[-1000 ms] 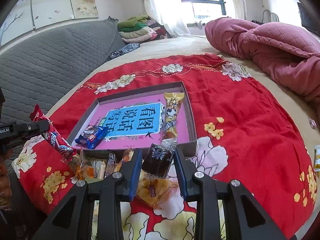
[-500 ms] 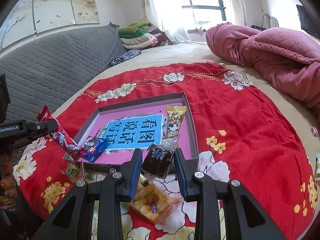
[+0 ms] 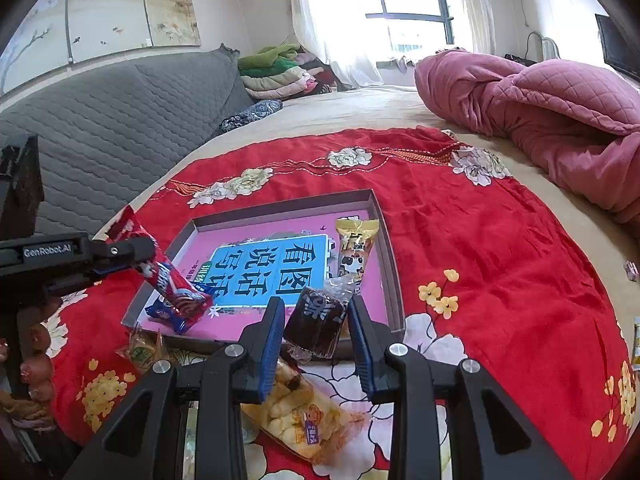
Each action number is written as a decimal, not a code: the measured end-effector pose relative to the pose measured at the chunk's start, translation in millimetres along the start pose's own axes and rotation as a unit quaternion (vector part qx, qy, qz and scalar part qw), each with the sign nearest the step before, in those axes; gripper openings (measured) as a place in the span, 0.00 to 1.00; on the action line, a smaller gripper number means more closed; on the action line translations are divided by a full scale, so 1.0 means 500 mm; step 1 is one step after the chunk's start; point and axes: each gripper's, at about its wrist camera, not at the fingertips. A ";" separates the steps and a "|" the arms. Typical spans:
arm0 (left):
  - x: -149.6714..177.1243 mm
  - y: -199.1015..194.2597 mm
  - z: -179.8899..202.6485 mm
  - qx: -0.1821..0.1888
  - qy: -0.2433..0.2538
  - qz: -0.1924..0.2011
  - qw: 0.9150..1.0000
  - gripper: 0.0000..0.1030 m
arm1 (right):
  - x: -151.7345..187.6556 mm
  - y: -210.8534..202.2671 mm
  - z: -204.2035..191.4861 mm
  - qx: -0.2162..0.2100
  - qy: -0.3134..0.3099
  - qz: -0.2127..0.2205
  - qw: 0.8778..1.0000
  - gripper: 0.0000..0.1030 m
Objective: Organize snacks
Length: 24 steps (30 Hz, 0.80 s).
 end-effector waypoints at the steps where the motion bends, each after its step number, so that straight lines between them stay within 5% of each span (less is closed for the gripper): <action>1: 0.002 0.005 -0.001 0.004 0.003 -0.003 1.000 0.14 | -0.001 0.002 -0.001 0.001 -0.002 0.000 1.000 0.32; 24: 0.014 0.057 -0.049 0.006 -0.002 -0.036 0.999 0.14 | -0.018 0.086 -0.042 0.005 -0.021 -0.021 1.000 0.32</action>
Point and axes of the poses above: each gripper's, at about its wrist camera, not at the fingertips, and y roughly the way its jaws point, z to its right, x to its underside, and after that the axes turned 5 degrees about z, right-handed
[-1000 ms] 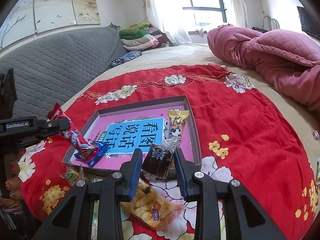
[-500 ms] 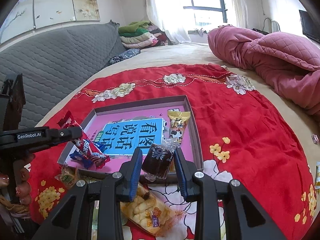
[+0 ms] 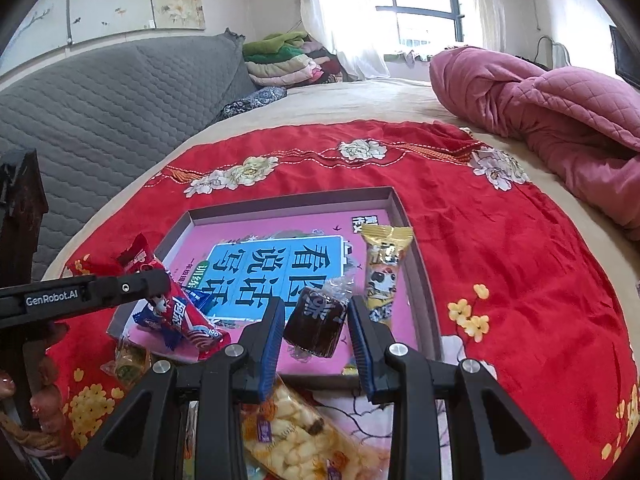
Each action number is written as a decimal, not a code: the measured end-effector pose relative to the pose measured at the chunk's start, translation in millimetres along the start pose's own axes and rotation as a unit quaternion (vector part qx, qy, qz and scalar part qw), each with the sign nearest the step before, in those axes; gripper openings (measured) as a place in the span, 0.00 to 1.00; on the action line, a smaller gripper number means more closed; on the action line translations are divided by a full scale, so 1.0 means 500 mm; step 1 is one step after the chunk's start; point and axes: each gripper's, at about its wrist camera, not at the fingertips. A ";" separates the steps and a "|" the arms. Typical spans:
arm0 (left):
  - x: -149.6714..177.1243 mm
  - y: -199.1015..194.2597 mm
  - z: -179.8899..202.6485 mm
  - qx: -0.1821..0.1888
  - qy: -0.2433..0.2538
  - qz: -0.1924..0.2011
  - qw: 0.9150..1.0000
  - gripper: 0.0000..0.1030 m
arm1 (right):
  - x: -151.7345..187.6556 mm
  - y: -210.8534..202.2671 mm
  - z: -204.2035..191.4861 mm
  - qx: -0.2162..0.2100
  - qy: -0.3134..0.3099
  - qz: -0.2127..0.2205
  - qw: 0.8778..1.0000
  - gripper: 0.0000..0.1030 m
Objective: Organize snacks
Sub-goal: 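Release the jelly cup from the right tool while the left tool releases the candy bag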
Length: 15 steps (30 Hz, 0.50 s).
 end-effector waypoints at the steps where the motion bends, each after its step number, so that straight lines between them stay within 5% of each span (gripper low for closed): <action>1: -0.001 0.001 -0.001 0.001 0.000 -0.001 1.000 0.14 | -0.001 0.007 -0.002 0.000 0.000 -0.003 1.000 0.32; 15: -0.007 0.008 -0.029 -0.008 -0.018 -0.010 1.000 0.15 | 0.017 0.064 -0.011 0.009 -0.004 -0.038 0.999 0.32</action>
Point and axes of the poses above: each gripper's, at about its wrist camera, not at the fingertips, and y roughly the way its jaws point, z to its right, x to its underside, and after that the axes turned 5 degrees about z, right-handed
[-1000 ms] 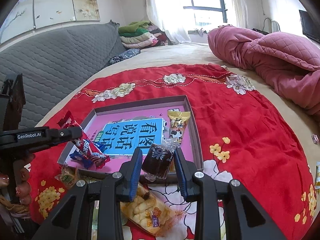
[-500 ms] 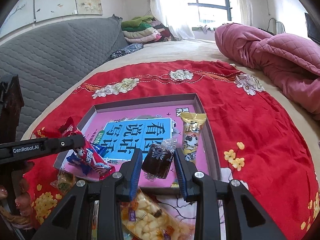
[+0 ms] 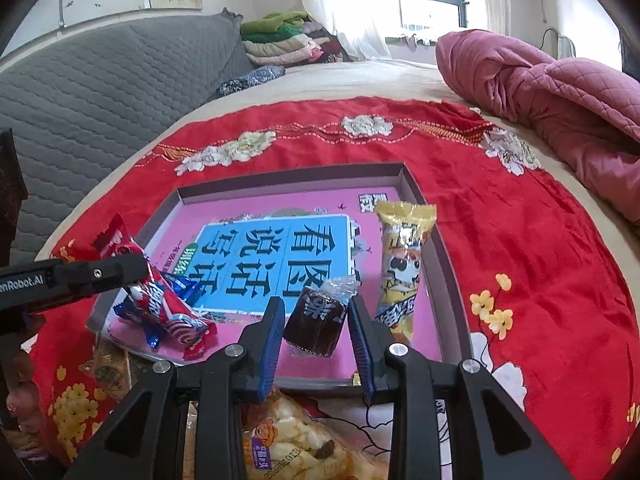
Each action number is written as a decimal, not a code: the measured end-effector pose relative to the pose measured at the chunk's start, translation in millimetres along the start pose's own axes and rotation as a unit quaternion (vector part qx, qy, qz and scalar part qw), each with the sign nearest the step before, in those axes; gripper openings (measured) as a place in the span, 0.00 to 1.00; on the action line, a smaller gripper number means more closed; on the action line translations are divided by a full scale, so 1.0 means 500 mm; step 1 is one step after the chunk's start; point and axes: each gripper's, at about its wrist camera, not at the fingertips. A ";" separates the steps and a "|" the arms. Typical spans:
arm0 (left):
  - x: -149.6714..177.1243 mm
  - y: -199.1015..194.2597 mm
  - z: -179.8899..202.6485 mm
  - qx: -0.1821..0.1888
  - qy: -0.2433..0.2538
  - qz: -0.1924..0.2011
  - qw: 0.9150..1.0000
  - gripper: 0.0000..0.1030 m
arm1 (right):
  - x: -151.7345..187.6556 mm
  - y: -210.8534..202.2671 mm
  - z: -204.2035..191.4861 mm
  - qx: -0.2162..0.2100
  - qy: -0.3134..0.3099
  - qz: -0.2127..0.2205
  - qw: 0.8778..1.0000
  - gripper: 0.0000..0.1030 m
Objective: Organize snacks
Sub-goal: 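Release the jelly cup from the right tool while the left tool releases the candy bag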
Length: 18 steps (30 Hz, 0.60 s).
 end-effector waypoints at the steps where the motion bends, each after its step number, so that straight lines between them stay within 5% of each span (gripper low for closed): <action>1: 0.000 0.002 -0.003 -0.002 -0.003 -0.003 1.000 0.15 | 0.001 0.003 0.000 0.001 0.000 -0.003 1.000 0.32; 18: 0.000 0.017 -0.019 -0.014 -0.014 -0.017 1.000 0.19 | 0.016 0.020 0.010 0.014 0.008 -0.031 0.999 0.32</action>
Point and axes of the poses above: each gripper's, at about its wrist camera, not at the fingertips, and y roughly the way its jaws point, z to its right, x to its underside, and after that the axes turned 5 degrees about z, right-handed
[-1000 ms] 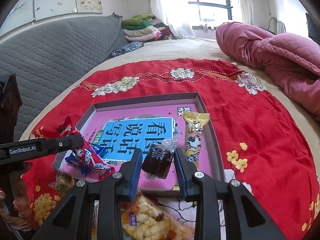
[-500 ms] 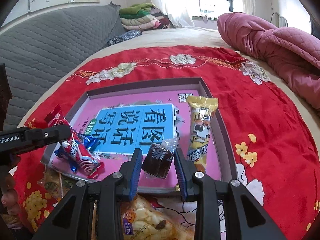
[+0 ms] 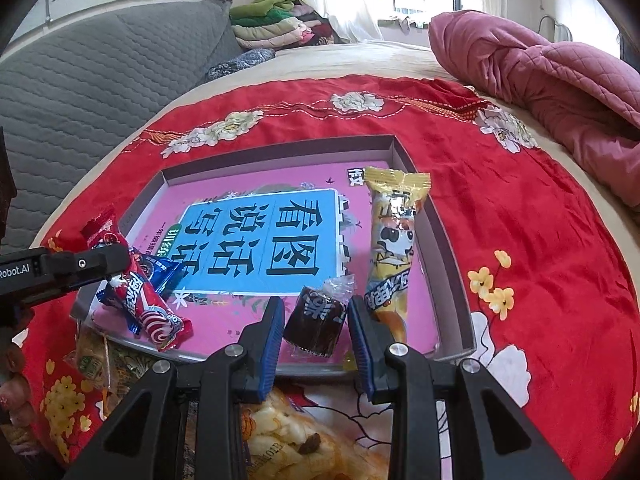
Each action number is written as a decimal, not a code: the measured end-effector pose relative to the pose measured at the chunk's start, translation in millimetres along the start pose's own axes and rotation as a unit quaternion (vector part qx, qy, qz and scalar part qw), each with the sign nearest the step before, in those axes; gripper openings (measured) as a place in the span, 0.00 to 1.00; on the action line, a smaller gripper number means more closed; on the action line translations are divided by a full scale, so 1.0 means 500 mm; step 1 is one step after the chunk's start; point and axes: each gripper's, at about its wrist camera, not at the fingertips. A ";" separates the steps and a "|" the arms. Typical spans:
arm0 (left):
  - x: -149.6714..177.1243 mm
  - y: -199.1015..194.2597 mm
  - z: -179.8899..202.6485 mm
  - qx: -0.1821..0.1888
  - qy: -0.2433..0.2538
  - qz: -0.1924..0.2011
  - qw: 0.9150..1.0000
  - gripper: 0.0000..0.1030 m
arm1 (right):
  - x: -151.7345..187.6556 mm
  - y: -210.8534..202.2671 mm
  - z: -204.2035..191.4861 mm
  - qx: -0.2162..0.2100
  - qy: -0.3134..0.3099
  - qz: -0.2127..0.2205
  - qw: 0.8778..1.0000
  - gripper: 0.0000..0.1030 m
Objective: Organize snacks
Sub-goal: 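Release the jelly cup from the right tool while the left tool releases the candy bag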
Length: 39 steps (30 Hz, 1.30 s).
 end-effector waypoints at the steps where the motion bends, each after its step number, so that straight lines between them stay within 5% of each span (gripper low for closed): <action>1: 0.000 0.000 -0.001 0.000 -0.001 -0.001 1.000 0.19 | 0.000 0.000 0.000 0.000 0.000 -0.001 1.000 0.32; 12: 0.000 0.000 -0.011 -0.008 -0.009 -0.004 1.000 0.29 | 0.001 -0.001 0.002 0.001 0.006 -0.005 1.000 0.32; 17: 0.000 0.001 -0.015 -0.007 -0.013 -0.007 1.000 0.41 | 0.000 -0.003 0.004 0.000 0.008 -0.005 1.000 0.32; 39: -0.005 -0.011 -0.028 -0.007 -0.021 -0.001 1.000 0.53 | -0.002 -0.021 0.014 -0.007 0.026 0.002 1.000 0.32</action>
Point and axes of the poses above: each gripper's, at about its wrist camera, not at the fingertips, and y roughly the way its jaws point, z to its right, x to its underside, and after that the axes turned 5 degrees about z, right-handed
